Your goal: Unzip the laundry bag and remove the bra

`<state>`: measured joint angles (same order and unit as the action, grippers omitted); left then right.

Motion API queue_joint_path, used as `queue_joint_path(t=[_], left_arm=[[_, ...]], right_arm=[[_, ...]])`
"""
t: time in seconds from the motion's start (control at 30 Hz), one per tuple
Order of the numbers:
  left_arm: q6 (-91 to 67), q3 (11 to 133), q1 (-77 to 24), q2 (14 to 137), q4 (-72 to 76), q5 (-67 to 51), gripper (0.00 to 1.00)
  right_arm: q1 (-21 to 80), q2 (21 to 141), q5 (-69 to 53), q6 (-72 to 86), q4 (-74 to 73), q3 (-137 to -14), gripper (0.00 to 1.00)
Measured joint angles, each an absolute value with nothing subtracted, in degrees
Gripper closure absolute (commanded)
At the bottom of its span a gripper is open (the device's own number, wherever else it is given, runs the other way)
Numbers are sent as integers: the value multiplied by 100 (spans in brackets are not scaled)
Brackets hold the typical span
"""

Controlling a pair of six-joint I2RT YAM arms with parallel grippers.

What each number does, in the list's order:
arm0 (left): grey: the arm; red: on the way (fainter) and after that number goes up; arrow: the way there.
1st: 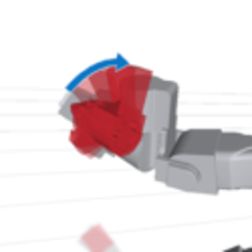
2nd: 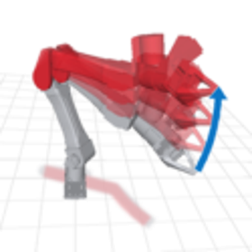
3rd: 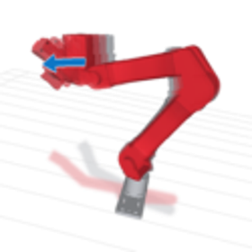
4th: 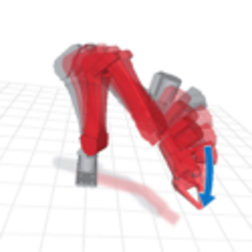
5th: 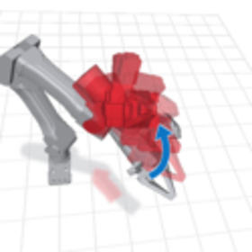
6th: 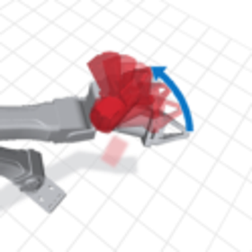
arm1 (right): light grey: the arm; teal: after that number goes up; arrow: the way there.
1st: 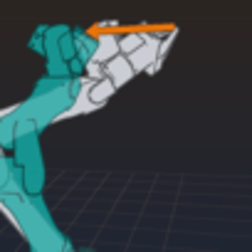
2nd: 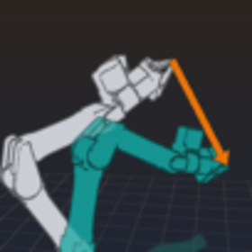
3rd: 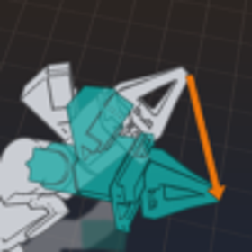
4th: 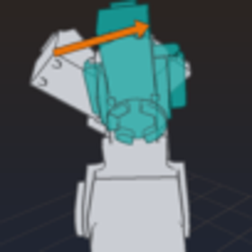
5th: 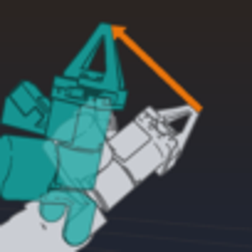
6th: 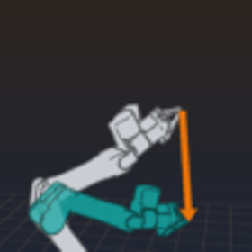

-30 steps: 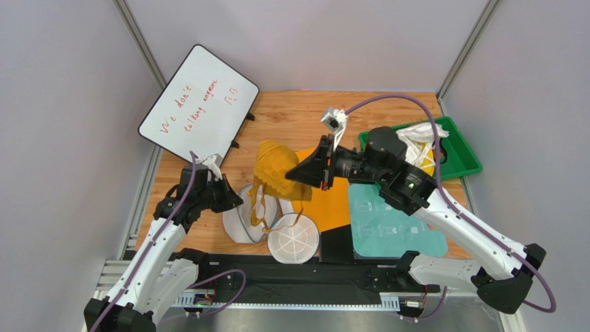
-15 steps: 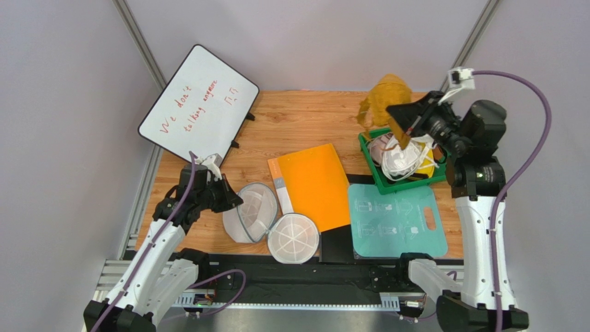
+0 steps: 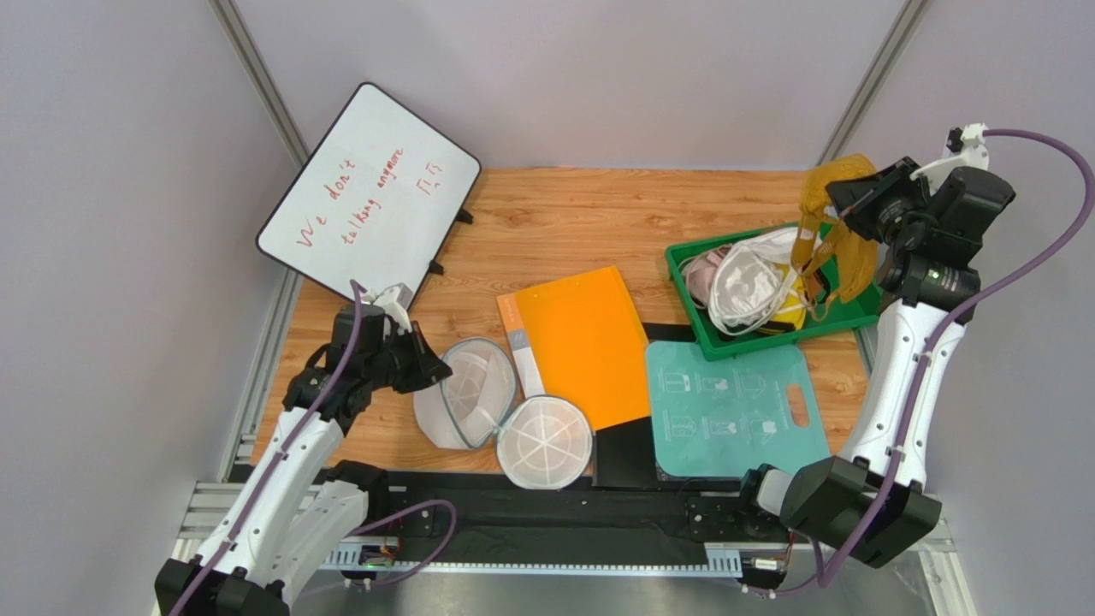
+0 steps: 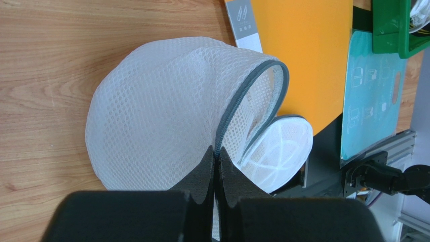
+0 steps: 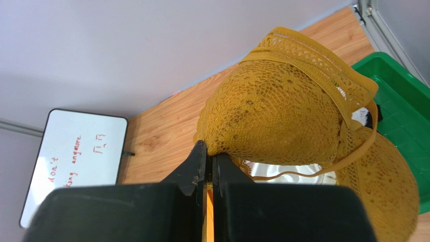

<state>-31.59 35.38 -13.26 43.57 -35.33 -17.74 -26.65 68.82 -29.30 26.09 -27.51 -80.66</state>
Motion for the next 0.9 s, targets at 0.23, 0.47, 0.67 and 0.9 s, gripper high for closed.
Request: queue_joint_path(t=[0.23,0.47,0.67,0.9], left_arm=[[-3159,3538,-1326,4351,-3529,-1796,100],[-3159,3538,-1326,4351,-3531,-1798,100],[-3159,3538,-1323,4348,-3529,-1813,100],[-3159,3538,-1323,4335,-3509,-1870,100]], right_arm=[[-2722,7566,-2388,2523,-2604,-8108,100],[-2749,7988,-1855,2357,-2499,-8060,100],[-2757,8530,-1763,2279,-2025,-7714,100],[-2757,9030,-1584,2331,-1876,-7229,100]])
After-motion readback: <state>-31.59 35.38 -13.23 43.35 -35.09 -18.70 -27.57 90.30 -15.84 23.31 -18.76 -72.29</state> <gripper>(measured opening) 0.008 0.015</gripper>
